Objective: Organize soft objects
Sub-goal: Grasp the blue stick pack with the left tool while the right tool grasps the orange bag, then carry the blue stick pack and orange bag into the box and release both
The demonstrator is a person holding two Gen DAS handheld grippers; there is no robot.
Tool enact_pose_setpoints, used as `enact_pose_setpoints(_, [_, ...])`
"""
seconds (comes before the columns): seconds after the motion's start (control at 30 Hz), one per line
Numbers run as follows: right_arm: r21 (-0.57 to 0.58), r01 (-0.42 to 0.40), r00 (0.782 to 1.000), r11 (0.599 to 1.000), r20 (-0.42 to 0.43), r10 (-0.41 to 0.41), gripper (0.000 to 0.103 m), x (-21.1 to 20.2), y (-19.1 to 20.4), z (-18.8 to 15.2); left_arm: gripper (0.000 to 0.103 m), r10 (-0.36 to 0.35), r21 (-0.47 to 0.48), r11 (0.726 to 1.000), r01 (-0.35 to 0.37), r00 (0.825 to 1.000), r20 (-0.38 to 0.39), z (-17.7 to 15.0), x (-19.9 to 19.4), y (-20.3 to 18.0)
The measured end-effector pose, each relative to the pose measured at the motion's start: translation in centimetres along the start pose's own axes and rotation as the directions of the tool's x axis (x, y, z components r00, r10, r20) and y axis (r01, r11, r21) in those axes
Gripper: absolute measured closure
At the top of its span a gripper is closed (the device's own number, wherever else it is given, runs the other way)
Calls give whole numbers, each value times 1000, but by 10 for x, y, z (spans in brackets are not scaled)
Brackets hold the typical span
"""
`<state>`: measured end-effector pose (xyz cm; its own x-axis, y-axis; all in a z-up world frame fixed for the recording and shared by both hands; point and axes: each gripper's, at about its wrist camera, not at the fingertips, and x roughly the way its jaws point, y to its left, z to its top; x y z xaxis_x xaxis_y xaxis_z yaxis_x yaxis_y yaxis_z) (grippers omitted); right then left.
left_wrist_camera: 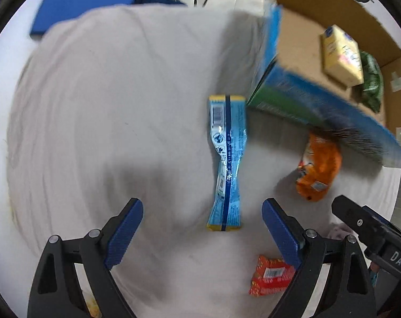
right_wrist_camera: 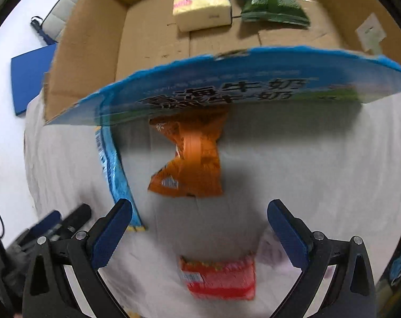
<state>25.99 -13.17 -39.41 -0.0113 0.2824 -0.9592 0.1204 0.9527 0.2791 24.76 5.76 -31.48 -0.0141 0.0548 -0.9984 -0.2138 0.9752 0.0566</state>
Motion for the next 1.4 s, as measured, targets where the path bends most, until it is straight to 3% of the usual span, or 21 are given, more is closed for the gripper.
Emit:
enact_pose_setpoints(0.13, [20,18,1000,1000,-7,-18,10,18,6,11,12,-41,-4,999,41,998,-50,13,36,-1])
enact_pose_setpoints(0.27, [14,45,999,999,-18,-45,27,33,12,16,25,-55,5,998,56,995,-77,27,58,-5])
enact_pose_setpoints(0.33, [13,53,998,999,-20,-52,34,37,14,17,38,-48,23,998,51,995,-91,34,67,-9])
enact_pose_setpoints(0.37, [14,53,998,998,-19,-53,36,38,15,18,50,-51,28,998,53,994,-94,38,69,-10])
enact_pose_setpoints(0.47, [15,55,998,998,-23,-55,59,40,17,19,78,-66,37,997,70,993,-93,40,70,-13])
enact_pose_setpoints(0.57, [20,61,998,998,-18,-61,63,38,17,16,84,-54,53,997,58,995,-82,34,68,-16])
enact_pose_setpoints(0.77, [-49,93,995,994,-32,-95,69,34,24,-2,85,-41,74,996,44,998,-48,14,51,-18])
enact_pose_setpoints(1.03, [-74,64,998,995,-18,-65,74,14,15,-41,85,-33,94,995,31,999,19,-22,16,-29])
enact_pose_setpoints(1.4, [-109,-13,998,994,67,20,75,-64,-6,-57,86,-126,165,981,105,984,122,-51,-53,-37])
